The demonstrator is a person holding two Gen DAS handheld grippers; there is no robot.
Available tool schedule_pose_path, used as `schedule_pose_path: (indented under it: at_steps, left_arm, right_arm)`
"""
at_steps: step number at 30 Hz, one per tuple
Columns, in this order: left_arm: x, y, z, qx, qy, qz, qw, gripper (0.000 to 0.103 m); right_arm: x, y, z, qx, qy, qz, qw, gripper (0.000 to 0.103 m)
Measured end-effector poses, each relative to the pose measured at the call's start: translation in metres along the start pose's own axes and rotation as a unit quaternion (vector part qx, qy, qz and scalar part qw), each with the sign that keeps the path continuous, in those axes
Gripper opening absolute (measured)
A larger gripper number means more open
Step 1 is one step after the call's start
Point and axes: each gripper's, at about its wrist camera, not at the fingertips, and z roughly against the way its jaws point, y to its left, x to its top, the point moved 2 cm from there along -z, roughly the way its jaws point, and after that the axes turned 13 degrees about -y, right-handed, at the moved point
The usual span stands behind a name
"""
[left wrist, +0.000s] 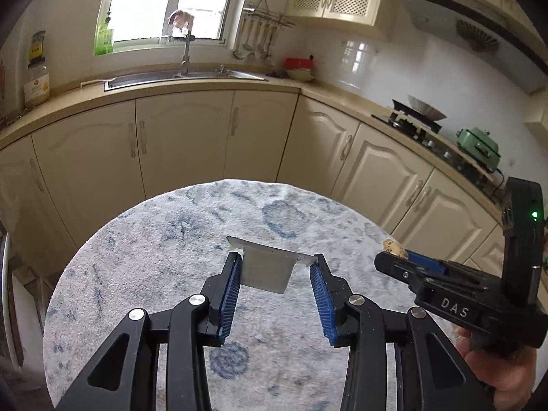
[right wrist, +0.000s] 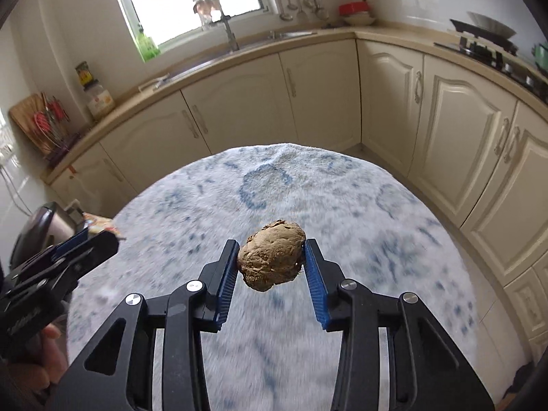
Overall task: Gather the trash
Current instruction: 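Carry the bread lump and white cup with both tools to the wastebasket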
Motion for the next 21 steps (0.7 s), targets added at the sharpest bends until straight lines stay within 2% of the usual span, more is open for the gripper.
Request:
schedule_pose_path:
  at_steps: [4,9,15,21]
  left_arm:
    - [-0.019,-0.034,0.067,-0.024,-0.022,-0.012,0.9994,0.037]
    - [-0.04,-0.077,0.123,-0.066,-0.038,-0.033,0.9966,0.037]
    - [-0.051,-0.152,0.143,-0.123,-0.039,-0.078,0.9885,0.037]
    - [-0.059,-0.227,0.14,-0.179,-0.027,-0.112,0.9771,0.037]
  right_arm:
    - [-0.002,-0.013,0.065,-0.001,-0.036,-0.014,0.999,0.039]
    - [-0.008,-0.039,0.145,-0.024,-0.078,-0.029,0.996,0.039]
    - [-0.019,-0.086,0.215,-0.076,-0.114,-0.049,0.989,0.039]
    - [-0.037,-0.145,0.262,-0.14,-0.127,-0.082,0.979,0.039]
